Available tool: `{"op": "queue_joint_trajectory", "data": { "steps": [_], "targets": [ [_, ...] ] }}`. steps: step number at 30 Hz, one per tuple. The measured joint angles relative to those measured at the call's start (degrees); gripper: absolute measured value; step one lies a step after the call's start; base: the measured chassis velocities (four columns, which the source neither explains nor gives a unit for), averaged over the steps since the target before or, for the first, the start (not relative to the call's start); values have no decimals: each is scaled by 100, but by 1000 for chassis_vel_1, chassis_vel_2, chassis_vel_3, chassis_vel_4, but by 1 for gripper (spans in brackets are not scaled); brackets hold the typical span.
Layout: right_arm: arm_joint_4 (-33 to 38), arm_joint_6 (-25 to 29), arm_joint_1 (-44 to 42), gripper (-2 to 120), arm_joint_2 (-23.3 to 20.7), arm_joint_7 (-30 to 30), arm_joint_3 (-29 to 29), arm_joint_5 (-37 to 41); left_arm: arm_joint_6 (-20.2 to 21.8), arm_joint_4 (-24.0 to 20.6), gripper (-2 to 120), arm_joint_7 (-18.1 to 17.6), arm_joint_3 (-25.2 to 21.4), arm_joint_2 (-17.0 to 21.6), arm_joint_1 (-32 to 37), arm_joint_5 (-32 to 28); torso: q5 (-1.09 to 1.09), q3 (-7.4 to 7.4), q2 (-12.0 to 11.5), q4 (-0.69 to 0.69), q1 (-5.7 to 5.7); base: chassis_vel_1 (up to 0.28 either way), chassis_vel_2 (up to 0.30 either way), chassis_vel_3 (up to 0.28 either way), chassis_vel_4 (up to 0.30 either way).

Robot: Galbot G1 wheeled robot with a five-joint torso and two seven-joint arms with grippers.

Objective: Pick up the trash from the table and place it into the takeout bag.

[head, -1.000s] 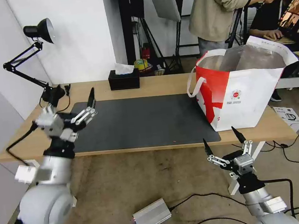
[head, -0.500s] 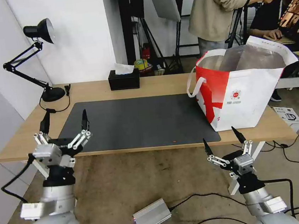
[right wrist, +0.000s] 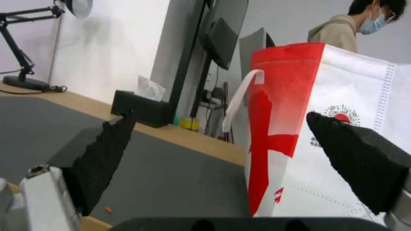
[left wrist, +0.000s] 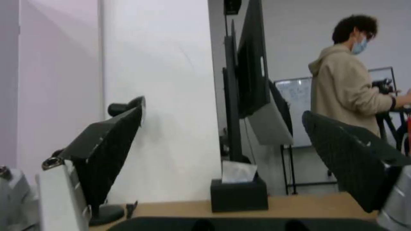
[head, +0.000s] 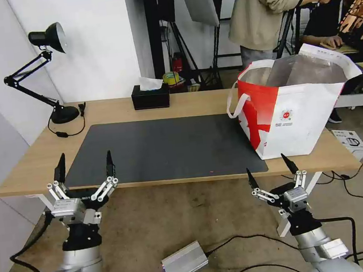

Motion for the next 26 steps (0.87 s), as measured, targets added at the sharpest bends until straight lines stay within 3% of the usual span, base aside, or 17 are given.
{"op": "queue_joint_trajectory", "data": {
  "steps": [6, 14, 26],
  "targets": [
    [0, 0, 0, 100, 0, 0, 0, 0, -89, 358, 100, -155, 172, -185, 112, 433, 0, 0, 0, 0, 0, 0, 0, 0, 0],
    [0, 0, 0, 100, 0, 0, 0, 0, -43, 879, 100, -374, 298, -188, -49, 554, -1, 1, -1, 0, 0, 0, 0, 0, 0],
    [0, 0, 0, 100, 0, 0, 0, 0, -42, 1031, 100, -364, 423, -132, -109, 593, 0, 1, 0, 0, 0, 0, 0, 0, 0]
  ]
}}
